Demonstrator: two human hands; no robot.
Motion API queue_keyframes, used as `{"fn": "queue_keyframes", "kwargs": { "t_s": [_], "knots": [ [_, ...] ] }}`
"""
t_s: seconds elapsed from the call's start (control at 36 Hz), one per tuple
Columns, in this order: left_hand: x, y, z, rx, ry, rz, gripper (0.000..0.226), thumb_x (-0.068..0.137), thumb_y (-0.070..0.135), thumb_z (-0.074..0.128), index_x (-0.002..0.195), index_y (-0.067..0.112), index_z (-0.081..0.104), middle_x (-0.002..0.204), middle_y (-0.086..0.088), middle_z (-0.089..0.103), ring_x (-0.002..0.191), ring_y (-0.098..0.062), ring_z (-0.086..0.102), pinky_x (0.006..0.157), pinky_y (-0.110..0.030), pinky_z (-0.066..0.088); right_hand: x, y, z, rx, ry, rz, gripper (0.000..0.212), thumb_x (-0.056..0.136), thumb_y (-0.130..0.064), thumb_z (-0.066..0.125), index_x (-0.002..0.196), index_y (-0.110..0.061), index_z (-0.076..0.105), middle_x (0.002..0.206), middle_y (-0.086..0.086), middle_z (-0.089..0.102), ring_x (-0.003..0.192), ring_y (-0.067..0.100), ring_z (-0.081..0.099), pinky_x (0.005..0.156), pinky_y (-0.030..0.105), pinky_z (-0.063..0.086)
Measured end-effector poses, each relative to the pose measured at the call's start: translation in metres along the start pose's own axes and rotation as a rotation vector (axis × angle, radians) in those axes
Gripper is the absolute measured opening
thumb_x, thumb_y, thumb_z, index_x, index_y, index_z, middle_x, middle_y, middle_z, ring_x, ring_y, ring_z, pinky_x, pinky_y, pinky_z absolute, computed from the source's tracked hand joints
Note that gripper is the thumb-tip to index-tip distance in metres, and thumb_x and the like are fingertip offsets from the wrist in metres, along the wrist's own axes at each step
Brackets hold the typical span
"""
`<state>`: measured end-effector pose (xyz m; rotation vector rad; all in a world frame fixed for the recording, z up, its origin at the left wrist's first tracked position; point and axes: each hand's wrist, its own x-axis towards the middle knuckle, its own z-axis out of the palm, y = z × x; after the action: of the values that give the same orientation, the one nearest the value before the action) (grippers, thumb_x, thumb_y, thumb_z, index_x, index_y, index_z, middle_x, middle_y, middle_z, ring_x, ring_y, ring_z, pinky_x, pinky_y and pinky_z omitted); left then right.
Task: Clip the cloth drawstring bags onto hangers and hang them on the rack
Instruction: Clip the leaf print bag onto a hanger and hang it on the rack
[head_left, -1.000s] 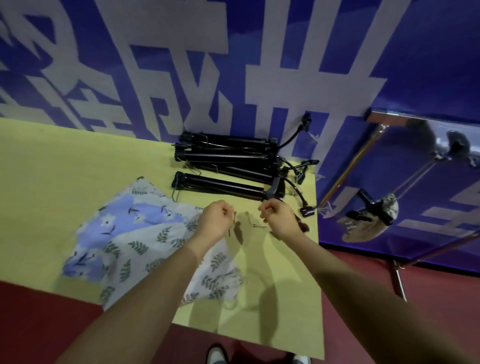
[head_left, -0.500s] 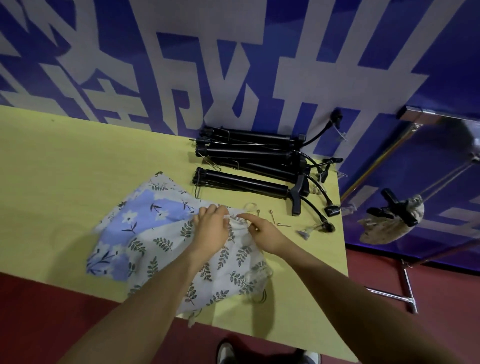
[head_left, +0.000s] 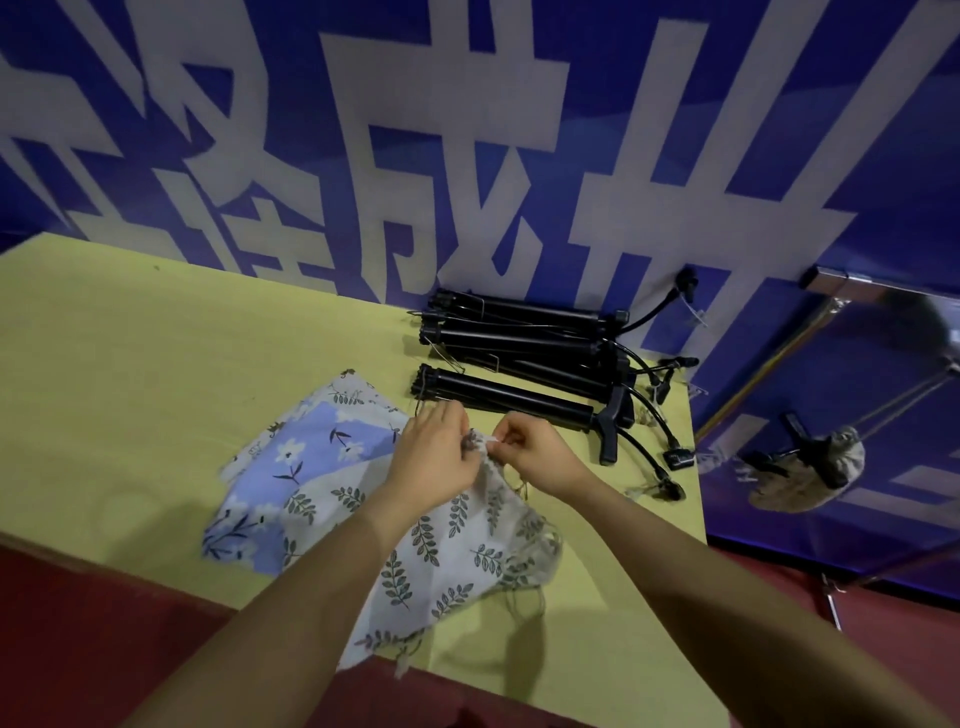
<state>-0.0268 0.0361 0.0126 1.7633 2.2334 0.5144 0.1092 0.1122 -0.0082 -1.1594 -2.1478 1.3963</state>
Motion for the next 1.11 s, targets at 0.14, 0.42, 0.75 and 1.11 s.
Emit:
{"fn": "queue_keyframes", "kwargs": {
  "t_s": [0.14,0.42,0.75,1.11],
  "knots": [
    [-0.009,0.009,0.004,0.046,-0.035,-0.032,0.037,0.084,0.047,0.053,0.093,0.017,0.033,0.083,0.001,0.048,0.079,-0.021,0.047,0.068,-0.032,0.035,-0.001,-0.007,-0.003,0.045,0.058,-0.021,0.020,0.086,-0.008,0.065,0.072,-0.017,0.055,0.070,0.009,0.061,0.065,0.018,0.057,0.062,0.032,0.048],
    [-0.022,0.024,0.010,-0.082,-0.030,-0.100,0.032,0.092,0.012,0.052,0.114,0.009,0.029,0.094,-0.008,0.059,0.066,-0.020,0.050,0.053,-0.028,0.035,-0.006,-0.008,-0.009,-0.348,0.110,-0.107,0.011,0.090,-0.021,0.062,0.089,-0.011,0.063,0.084,0.005,0.070,0.080,0.022,0.064,0.071,0.038,0.051],
    [-0.013,0.025,0.003,0.179,-0.319,-0.046,0.061,0.087,0.004,0.055,0.142,0.018,0.034,0.135,-0.005,0.038,0.109,-0.027,0.055,0.070,-0.033,0.042,0.003,0.018,-0.016,-0.567,0.208,-0.109,0.014,0.094,-0.025,0.055,0.101,-0.016,0.064,0.103,0.000,0.061,0.090,0.021,0.060,0.082,0.038,0.045],
    [0.007,0.037,0.011,-0.379,-0.180,-0.026,0.082,0.084,-0.003,0.057,0.149,0.031,0.020,0.157,0.008,0.016,0.117,-0.009,0.048,0.063,-0.015,0.046,-0.018,0.090,-0.039,-0.843,0.113,0.318,0.037,0.085,-0.009,0.055,0.122,-0.010,0.053,0.130,0.012,0.050,0.118,0.029,0.047,0.098,0.037,0.040]
  ]
}}
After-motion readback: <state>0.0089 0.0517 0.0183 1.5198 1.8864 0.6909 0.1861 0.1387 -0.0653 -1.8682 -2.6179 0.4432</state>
